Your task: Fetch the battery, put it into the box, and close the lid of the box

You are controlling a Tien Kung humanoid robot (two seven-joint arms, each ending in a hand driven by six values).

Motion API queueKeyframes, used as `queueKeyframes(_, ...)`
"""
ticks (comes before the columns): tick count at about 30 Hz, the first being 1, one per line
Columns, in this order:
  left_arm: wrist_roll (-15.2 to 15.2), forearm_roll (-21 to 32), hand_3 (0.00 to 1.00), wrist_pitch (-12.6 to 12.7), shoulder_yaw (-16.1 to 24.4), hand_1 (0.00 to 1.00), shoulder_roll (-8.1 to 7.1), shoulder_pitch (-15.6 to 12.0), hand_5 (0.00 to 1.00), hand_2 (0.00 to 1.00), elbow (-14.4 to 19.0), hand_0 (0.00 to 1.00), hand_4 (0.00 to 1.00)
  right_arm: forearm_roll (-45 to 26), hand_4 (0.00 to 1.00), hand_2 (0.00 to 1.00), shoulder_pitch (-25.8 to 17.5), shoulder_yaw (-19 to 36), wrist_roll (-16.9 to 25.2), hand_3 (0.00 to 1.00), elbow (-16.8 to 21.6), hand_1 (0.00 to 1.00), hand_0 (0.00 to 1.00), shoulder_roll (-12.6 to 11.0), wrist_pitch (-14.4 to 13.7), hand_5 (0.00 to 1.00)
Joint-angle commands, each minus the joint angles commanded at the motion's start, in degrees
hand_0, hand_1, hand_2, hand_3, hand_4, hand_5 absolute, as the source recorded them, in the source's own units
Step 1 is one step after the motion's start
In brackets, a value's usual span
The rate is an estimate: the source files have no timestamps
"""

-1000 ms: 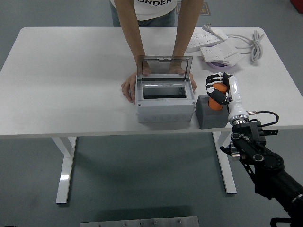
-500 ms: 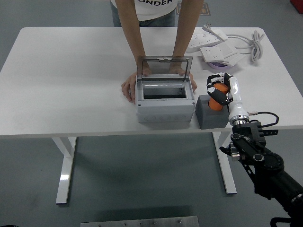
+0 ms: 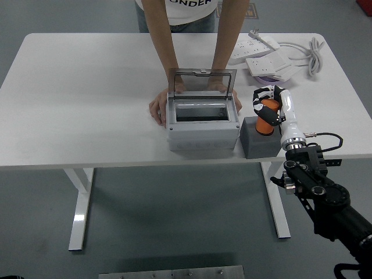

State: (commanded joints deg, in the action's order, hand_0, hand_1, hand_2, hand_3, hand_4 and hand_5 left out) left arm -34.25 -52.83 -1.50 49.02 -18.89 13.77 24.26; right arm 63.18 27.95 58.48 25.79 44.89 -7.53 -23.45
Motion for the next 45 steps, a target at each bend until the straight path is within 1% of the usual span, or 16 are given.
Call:
queueKeyframes(3, -0.02, -0.15, 0.783, 0.01, 0.07, 0.900, 0.02, 0.00, 0.486, 0.840, 0.02, 0.848, 0.840, -0.17, 0.203, 0.301, 0.38, -0.11, -0.06, 0.352, 0.11, 0.269, 0.225, -0.33, -0.02, 0.028)
queueKeyframes(4, -0.05, -0.24, 0.785, 0.00, 0.11, 0.900, 0.03, 0.00, 0.486, 0.840, 0.03, 0.849, 0.840, -0.23, 0.204, 0.297, 0.50, -0.19, -0.08, 0.352, 0.18, 0.265, 0.220, -0.43, -0.03, 0.046)
queueKeyframes(13, -0.09, -0.64, 0.786, -0.05, 0.31, 0.900, 0.06, 0.01, 0.486, 0.843, 0.03, 0.850, 0.841, -0.79, 0.199, 0.295, 1.48, -0.82, -0.25, 0.351, 1.08, 0.265, 0.220, -1.11, -0.09, 0.046)
queueKeyframes(16, -0.10, -0.78, 0.787, -0.08, 0.39, 0.901, 0.01, 0.04, 0.488, 0.842, 0.02, 0.852, 0.841, -0.67, 0.200, 0.293, 2.10, -1.23, -0.53, 0.351, 1.70, 0.265, 0.220, -1.50, -0.18, 0.046)
queueKeyframes(19, -0.10, -0.83, 0.787, -0.08, 0.42, 0.901, -0.05, 0.07, 0.488, 0.842, 0.01, 0.852, 0.841, 1.12, 0.200, 0.293, 2.99, -1.68, -1.57, 0.351, 3.19, 0.265, 0.220, -2.20, -0.37, 0.046)
queueKeyframes(24, -0.10, -0.76, 0.787, -0.05, 0.41, 0.901, -0.15, 0.06, 0.487, 0.844, -0.01, 0.853, 0.841, 6.78, 0.196, 0.293, 5.13, -2.94, -4.74, 0.351, 6.75, 0.265, 0.220, -4.00, -0.77, 0.045)
queueKeyframes(27, -0.06, -0.54, 0.787, 0.03, 0.32, 0.901, -0.25, 0.02, 0.487, 0.844, -0.02, 0.853, 0.841, 11.16, 0.196, 0.293, 6.95, -4.12, -7.75, 0.351, 8.97, 0.265, 0.220, -5.25, -0.44, 0.045)
queueKeyframes(34, -0.01, 0.09, 0.787, 0.27, 0.11, 0.901, -0.49, -0.17, 0.487, 0.845, -0.03, 0.853, 0.842, 23.27, 0.189, 0.288, 10.73, -7.12, -15.35, 0.351, 13.54, 0.265, 0.219, -7.30, 2.03, 0.053)
queueKeyframes(35, 0.00, 0.21, 0.787, 0.33, 0.08, 0.901, -0.53, -0.18, 0.487, 0.845, -0.03, 0.854, 0.842, 25.65, 0.218, 0.280, 11.35, -7.80, -16.67, 0.349, 14.29, 0.254, 0.209, -7.59, 2.50, 0.030)
queueKeyframes(39, -0.05, 0.35, 0.787, 0.41, 0.11, 0.901, -0.68, -0.16, 0.487, 0.845, -0.03, 0.854, 0.842, 32.35, 0.218, 0.280, 13.23, -10.67, -19.92, 0.349, 16.00, 0.254, 0.209, -7.93, 3.90, 0.030)
queueKeyframes(40, -0.06, 0.36, 0.787, 0.42, 0.12, 0.902, -0.71, -0.13, 0.488, 0.846, -0.03, 0.854, 0.841, 33.73, 0.214, 0.275, 13.56, -11.24, -20.38, 0.348, 16.12, 0.243, 0.202, -7.84, 4.12, 0.013)
queueKeyframes(45, -0.13, 0.28, 0.787, 0.37, 0.19, 0.902, -0.77, 0.03, 0.488, 0.846, -0.03, 0.854, 0.841, 40.36, 0.214, 0.275, 14.93, -14.34, -22.17, 0.348, 15.84, 0.243, 0.202, -6.88, 4.94, 0.013)
